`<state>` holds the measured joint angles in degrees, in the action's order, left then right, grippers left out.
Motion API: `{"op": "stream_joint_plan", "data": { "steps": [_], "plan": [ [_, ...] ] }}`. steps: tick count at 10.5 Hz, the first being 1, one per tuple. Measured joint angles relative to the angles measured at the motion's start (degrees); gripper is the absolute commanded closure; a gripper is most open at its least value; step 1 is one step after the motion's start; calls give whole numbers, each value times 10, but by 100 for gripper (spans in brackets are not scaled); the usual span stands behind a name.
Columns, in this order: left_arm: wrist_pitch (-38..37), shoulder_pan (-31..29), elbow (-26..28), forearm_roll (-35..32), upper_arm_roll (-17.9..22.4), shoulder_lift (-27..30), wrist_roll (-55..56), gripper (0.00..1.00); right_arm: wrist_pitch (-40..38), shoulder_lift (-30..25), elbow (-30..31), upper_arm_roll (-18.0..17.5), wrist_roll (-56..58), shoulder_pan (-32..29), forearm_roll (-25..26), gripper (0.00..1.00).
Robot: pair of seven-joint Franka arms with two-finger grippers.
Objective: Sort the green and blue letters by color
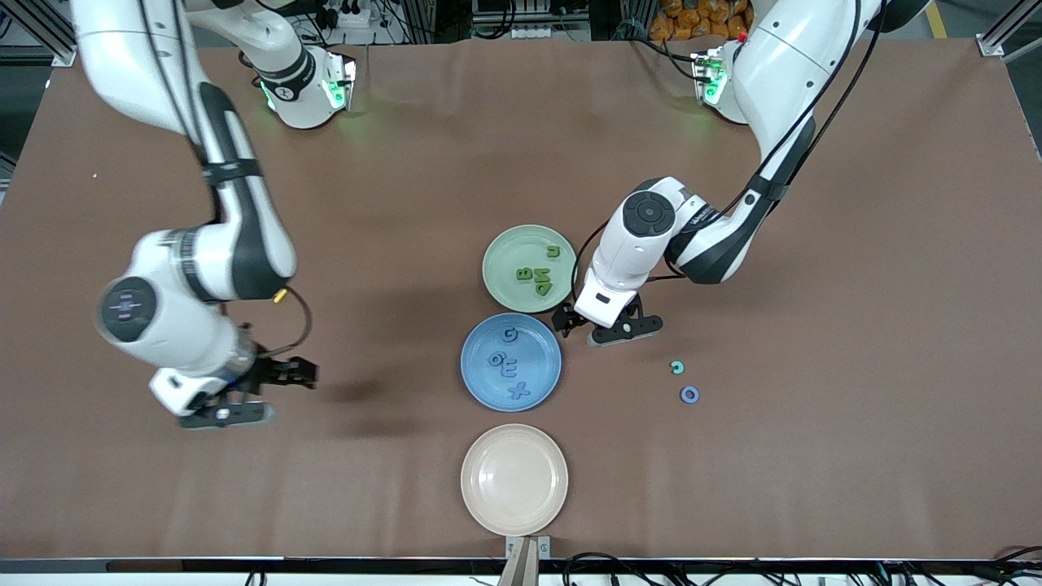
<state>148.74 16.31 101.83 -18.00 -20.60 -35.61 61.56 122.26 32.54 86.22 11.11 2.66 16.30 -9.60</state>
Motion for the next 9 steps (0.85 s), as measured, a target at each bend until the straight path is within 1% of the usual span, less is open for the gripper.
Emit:
{"op": "stream_joint_plan", "data": {
  "steps": [1,3,5,7,9],
  "plan": [
    [0,1,0,0,0,0,0,0,-21,-8,1,0,16,-28,4,0],
    [-1,3,0,0,0,0,0,0,-39,-28,7,0,24,-72,42,0],
    [-2,3,1,0,0,-1,0,0,-60,-66,23,0,24,-98,66,0],
    [-2,3,1,0,1,-1,0,0,-91,-129,50,0,1,-107,69,0],
    [-2,2,0,0,3,-2,-1,0,-162,-205,67,0,-11,-108,72,0]
  ]
}}
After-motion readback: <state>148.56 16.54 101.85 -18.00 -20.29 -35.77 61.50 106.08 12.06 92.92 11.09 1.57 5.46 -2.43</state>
